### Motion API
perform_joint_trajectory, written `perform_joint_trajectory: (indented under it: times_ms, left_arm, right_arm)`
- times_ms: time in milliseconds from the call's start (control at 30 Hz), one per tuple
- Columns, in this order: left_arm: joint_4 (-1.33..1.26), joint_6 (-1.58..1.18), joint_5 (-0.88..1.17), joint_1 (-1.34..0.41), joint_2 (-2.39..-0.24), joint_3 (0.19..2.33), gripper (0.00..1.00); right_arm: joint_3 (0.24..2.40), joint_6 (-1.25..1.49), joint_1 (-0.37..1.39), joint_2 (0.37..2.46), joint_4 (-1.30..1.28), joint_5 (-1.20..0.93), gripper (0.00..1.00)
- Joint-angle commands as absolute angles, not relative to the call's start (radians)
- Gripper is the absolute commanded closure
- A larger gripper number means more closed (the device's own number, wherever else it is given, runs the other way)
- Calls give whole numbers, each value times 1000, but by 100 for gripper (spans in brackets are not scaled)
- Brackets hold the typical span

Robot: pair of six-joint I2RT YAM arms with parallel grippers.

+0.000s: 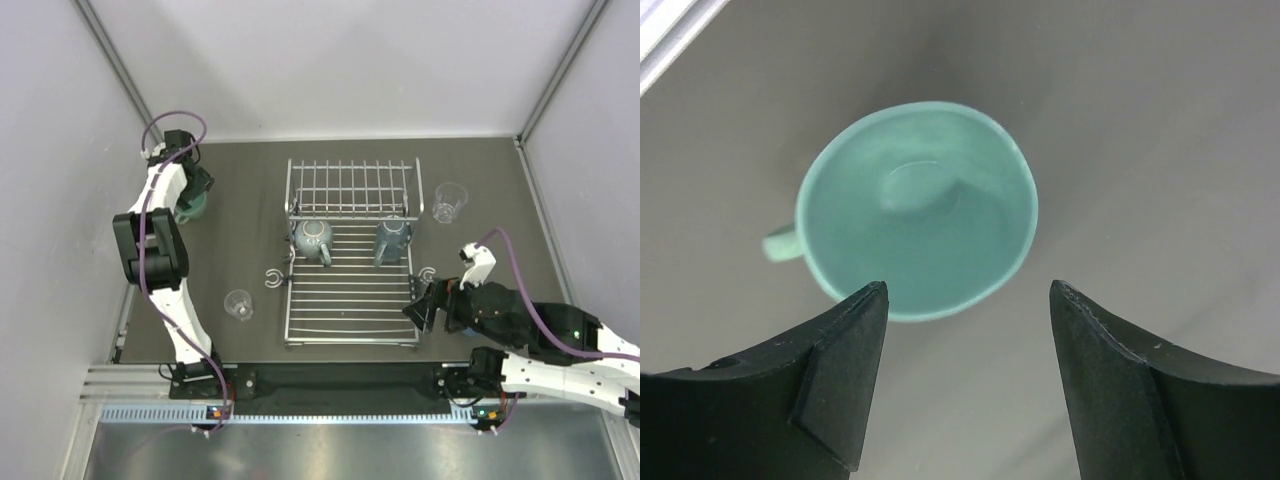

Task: Load the cups into the dish rack

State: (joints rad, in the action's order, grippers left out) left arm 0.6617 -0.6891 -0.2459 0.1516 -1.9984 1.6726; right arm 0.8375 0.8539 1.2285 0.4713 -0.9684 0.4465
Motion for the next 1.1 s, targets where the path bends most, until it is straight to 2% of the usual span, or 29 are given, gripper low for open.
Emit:
perform_joint_trajectory:
  times_ms: [0, 267, 367, 567, 667, 833, 1067]
  left_arm:
    - [614, -680, -248, 156, -2046, 1736, 30]
    - [627, -673, -247, 156, -2151, 1805, 38]
    - [624, -673, -258, 156, -2164, 1821, 46]
    - [627, -673, -265, 153, -2137, 1819, 78]
    - [632, -670, -242, 152, -2119, 1819, 100]
    - [658, -698, -155, 135, -2027, 1806, 100]
    - [591, -814, 60, 121, -1684, 1602, 100]
  right_arm:
    - [847, 831, 1239, 468, -985, 440, 0]
    - [833, 833, 1239, 489, -985, 443, 0]
    - [828, 836, 1239, 495, -985, 439, 0]
    - [824, 848, 1239, 491, -985, 439, 0]
    - [822, 862, 1239, 491, -986, 446, 0]
    - [811, 891, 1239, 486, -999, 492, 2]
    - [765, 778, 1239, 445, -884, 499, 2]
